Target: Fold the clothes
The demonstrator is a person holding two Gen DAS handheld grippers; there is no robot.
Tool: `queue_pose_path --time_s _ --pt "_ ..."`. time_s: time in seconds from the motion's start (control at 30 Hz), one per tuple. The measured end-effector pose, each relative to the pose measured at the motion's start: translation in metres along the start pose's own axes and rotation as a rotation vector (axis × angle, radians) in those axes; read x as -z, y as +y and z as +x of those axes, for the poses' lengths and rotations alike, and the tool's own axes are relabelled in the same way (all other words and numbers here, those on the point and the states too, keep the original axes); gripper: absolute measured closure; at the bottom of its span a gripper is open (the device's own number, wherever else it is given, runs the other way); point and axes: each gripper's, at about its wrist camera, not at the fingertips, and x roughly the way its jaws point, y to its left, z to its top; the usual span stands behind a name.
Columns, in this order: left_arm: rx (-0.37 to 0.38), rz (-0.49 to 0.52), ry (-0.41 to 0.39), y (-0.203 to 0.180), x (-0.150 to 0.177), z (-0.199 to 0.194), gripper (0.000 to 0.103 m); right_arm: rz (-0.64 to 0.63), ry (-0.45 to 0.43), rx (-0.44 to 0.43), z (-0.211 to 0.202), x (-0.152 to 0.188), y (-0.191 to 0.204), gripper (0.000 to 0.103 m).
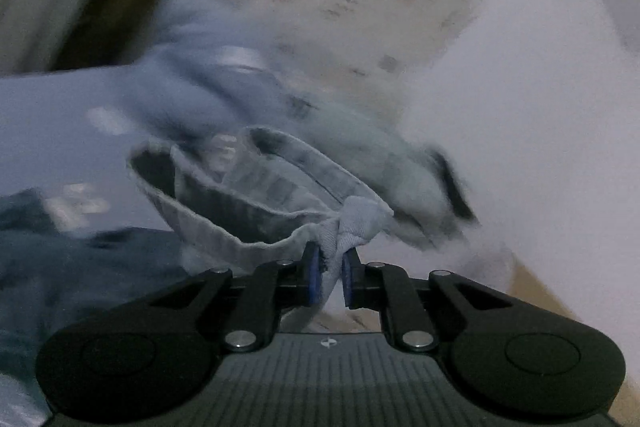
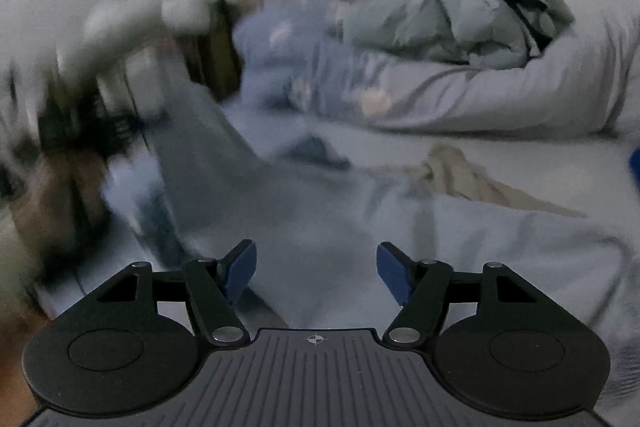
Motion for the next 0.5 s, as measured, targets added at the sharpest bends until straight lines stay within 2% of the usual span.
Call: queue_pose_path --time_s 0.1,0.2,0.23,0.27,0.33,0.43,0.5 --pt "0.068 0.171 0.108 -0.051 0.047 0.014 0.090 0.097 -0.032 -0.072 -0.005 -0.008 -0.019 0.025" --pt "0.121 0.350 0.233 -0.096 0.101 0.030 0.090 0.168 -0.041 -0.087 -0.005 -0.003 -0.039 0.025" --pt "0.126 0.374 0.274 -0.102 0.119 0.035 0.090 0.177 -0.040 -0.069 -0.003 0.000 -0.045 0.025" --pt "0.124 0.403 0.314 -0.107 0.133 0.041 0.090 0.182 -0.030 -0.054 0.000 0.005 -0.051 0.024" --pt "0.076 0.528 0.395 -0.118 0.168 0.055 0.090 0.191 -0.004 -0.041 0.009 0.015 -0.061 0.024" --pt "0.022 0.631 0.418 -0.124 0.194 0.062 0.090 0.200 0.044 -0.024 0.032 0.027 -0.071 0.024" --pt "0.018 0.684 0.409 -0.128 0.196 0.059 0.089 0.209 0.076 -0.022 0.051 0.033 -0.074 0.024"
